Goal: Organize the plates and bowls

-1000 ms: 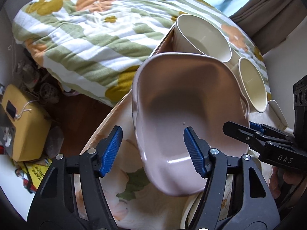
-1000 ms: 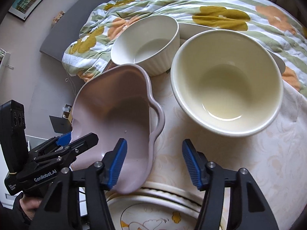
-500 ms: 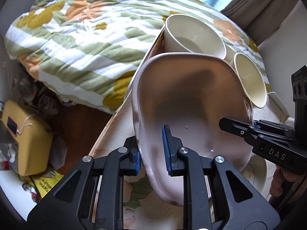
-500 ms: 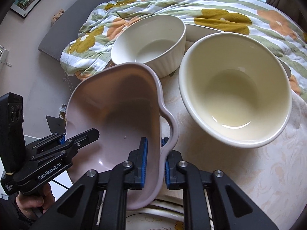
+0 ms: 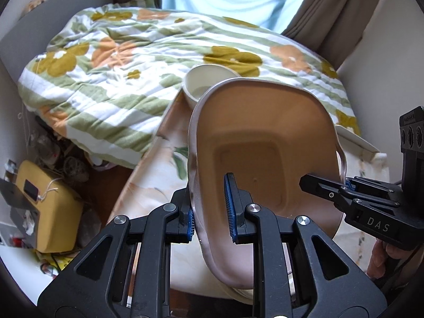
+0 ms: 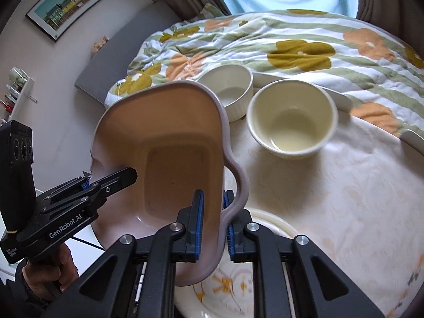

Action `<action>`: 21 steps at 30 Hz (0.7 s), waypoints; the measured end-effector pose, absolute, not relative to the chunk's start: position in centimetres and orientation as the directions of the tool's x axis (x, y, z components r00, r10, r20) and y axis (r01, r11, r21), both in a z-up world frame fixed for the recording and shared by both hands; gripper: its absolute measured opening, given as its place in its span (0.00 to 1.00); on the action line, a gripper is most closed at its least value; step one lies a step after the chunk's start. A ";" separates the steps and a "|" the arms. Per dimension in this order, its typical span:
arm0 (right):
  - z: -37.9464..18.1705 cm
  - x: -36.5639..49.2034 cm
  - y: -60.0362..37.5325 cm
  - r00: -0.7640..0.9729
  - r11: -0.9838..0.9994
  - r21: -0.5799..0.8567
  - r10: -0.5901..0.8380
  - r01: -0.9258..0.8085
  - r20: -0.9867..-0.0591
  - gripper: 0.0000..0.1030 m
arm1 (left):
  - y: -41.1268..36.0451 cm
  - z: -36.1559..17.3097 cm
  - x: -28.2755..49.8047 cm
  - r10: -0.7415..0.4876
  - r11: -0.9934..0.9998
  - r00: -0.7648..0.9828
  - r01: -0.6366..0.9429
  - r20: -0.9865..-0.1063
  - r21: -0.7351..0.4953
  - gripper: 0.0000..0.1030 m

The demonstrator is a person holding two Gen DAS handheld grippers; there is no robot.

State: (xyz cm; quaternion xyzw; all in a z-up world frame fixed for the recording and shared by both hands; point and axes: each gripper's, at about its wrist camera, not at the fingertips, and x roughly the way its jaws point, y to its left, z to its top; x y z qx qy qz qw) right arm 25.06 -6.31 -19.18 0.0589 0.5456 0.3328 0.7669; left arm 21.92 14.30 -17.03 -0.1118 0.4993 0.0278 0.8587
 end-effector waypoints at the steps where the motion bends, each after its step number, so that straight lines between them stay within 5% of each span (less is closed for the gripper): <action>1: -18.6 24.3 -7.3 0.195 0.774 0.453 0.576 -0.442 -0.794 0.14 | 13.2 -16.5 21.4 -0.068 0.975 0.506 -0.149 -0.860 -0.165 0.16; 11: -15.7 17.4 -20.5 0.338 0.855 0.416 0.508 -0.311 -0.792 0.14 | -0.7 -14.4 17.1 -0.170 0.983 0.521 0.033 -0.836 -0.180 0.16; 21: -18.7 14.2 -31.0 0.387 0.926 0.366 0.373 -0.095 -0.843 0.14 | -13.9 -19.7 16.6 -0.320 0.945 0.404 0.199 -0.857 -0.259 0.16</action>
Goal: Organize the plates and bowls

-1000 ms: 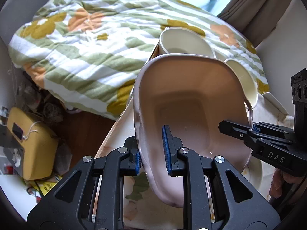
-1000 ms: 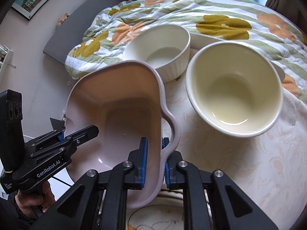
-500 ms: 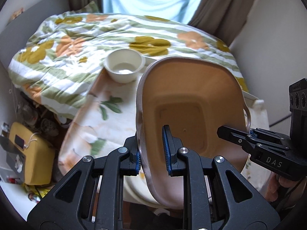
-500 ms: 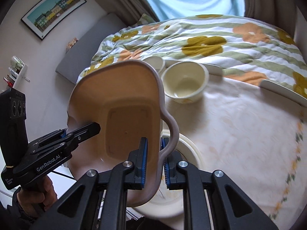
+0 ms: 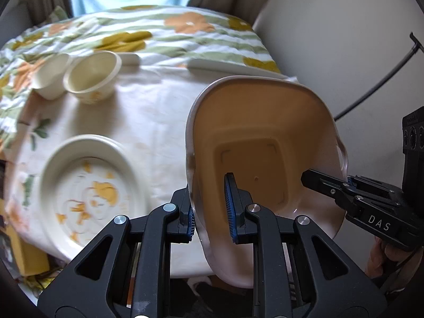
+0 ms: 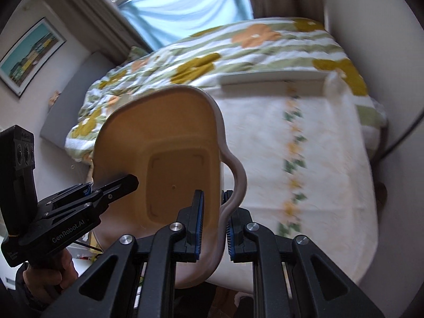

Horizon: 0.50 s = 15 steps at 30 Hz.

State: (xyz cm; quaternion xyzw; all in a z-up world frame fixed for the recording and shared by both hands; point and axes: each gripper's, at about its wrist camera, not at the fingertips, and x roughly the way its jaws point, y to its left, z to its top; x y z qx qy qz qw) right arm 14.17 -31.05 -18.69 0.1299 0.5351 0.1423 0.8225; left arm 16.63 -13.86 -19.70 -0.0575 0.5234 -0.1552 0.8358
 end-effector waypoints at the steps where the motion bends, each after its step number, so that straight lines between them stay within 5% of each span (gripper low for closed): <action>1: -19.1 14.2 -31.6 0.384 0.927 0.366 0.367 -0.078 -0.847 0.13 | -14.9 -20.4 16.8 -0.329 0.941 0.389 0.211 -0.860 -0.265 0.16; 15: -25.7 14.4 -36.3 0.336 0.929 0.367 0.328 0.057 -0.883 0.13 | -20.1 -28.7 19.8 -0.325 0.929 0.260 0.267 -0.909 -0.256 0.16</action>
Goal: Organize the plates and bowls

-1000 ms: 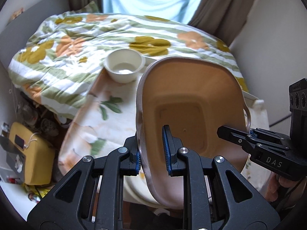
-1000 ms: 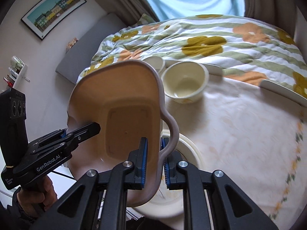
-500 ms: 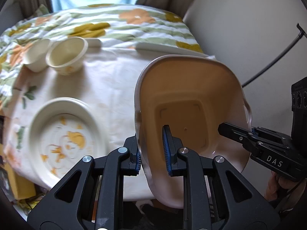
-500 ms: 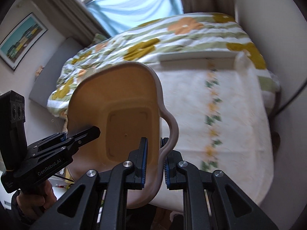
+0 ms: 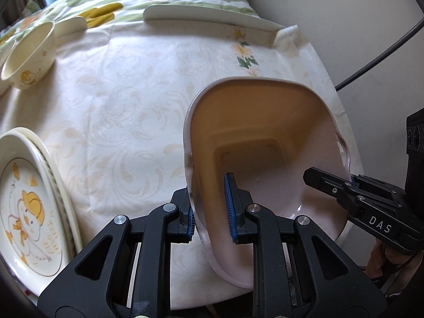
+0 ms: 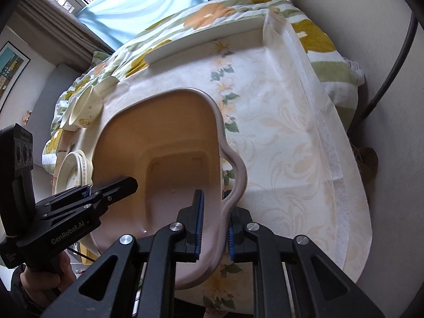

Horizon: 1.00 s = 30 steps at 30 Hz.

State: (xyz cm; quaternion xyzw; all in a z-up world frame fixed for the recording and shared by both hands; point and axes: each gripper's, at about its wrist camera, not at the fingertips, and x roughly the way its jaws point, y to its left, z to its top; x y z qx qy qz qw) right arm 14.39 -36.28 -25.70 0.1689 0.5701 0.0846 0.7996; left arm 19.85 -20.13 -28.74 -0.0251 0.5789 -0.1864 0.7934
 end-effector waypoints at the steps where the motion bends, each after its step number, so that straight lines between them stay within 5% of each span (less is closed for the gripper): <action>1: -25.9 14.4 -36.4 0.333 0.928 0.369 0.329 0.061 -0.883 0.13 | -20.2 -28.9 20.1 -0.323 0.929 0.258 0.269 -0.910 -0.254 0.16; 14: -27.5 14.6 -37.4 0.333 0.912 0.400 0.352 0.087 -0.875 0.13 | -20.7 -29.4 20.9 -0.276 0.936 0.277 0.293 -0.920 -0.193 0.17; 17: -27.6 14.5 -37.7 0.345 0.894 0.437 0.380 0.100 -0.858 0.13 | -20.8 -29.4 20.8 -0.271 0.937 0.282 0.296 -0.920 -0.185 0.44; 18: -27.6 14.5 -37.8 0.351 0.887 0.450 0.389 0.109 -0.852 0.14 | -20.8 -29.3 20.7 -0.263 0.939 0.290 0.297 -0.920 -0.175 0.66; 19: -27.6 14.5 -37.9 0.354 0.881 0.458 0.394 0.117 -0.848 0.14 | -20.8 -29.1 20.7 -0.259 0.940 0.305 0.300 -0.917 -0.166 0.75; 21: -27.6 14.5 -38.2 0.358 0.876 0.463 0.393 0.136 -0.847 0.24 | -20.8 -28.9 20.5 -0.263 0.938 0.315 0.306 -0.912 -0.165 0.75; 23: -27.6 14.4 -38.6 0.368 0.868 0.472 0.393 0.155 -0.843 0.54 | -20.8 -28.9 20.5 -0.257 0.939 0.311 0.305 -0.915 -0.160 0.75; 30: -25.9 13.3 -39.9 0.402 0.861 0.472 0.371 0.187 -0.837 0.57 | -20.0 -27.8 19.5 -0.244 0.945 0.323 0.290 -0.915 -0.150 0.75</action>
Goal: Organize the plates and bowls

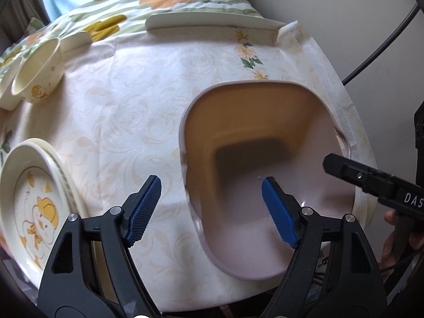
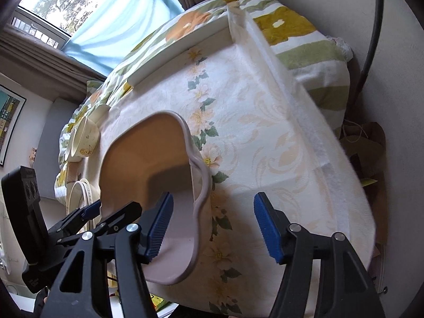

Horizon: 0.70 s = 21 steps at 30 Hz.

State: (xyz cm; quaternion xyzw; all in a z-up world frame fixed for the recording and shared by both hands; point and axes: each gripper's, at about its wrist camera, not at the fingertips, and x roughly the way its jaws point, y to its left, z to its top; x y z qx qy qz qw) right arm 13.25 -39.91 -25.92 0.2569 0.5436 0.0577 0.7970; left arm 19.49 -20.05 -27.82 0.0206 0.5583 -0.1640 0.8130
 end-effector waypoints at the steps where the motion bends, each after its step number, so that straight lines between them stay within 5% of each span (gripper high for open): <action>1: -25.4 13.0 -40.0 0.408 0.864 0.468 0.366 0.184 -0.836 0.57 | -19.8 -27.2 19.1 -0.243 0.946 0.330 0.288 -0.912 -0.147 0.75; 11: -15.9 10.8 -36.5 0.508 0.915 0.400 0.369 -0.051 -0.779 0.57 | -14.1 -16.5 13.4 -0.200 0.975 0.535 0.194 -0.821 -0.111 0.77; 12: -15.0 10.9 -35.7 0.516 0.916 0.393 0.376 -0.080 -0.770 0.60 | -13.5 -15.6 13.1 -0.182 0.980 0.559 0.175 -0.809 -0.100 0.87; 13: -14.3 11.2 -34.9 0.518 0.916 0.387 0.383 -0.106 -0.765 0.78 | -12.4 -14.4 12.7 -0.152 0.986 0.590 0.142 -0.793 -0.084 1.00; 14: -13.7 11.3 -34.2 0.523 0.913 0.386 0.393 -0.128 -0.756 0.96 | -11.5 -13.5 12.5 -0.130 0.991 0.614 0.114 -0.778 -0.076 1.00; 21: -11.2 13.8 -28.4 0.553 0.892 0.375 0.452 -0.254 -0.700 0.99 | -3.3 -10.9 13.3 -0.082 0.988 0.663 -0.044 -0.744 -0.148 1.00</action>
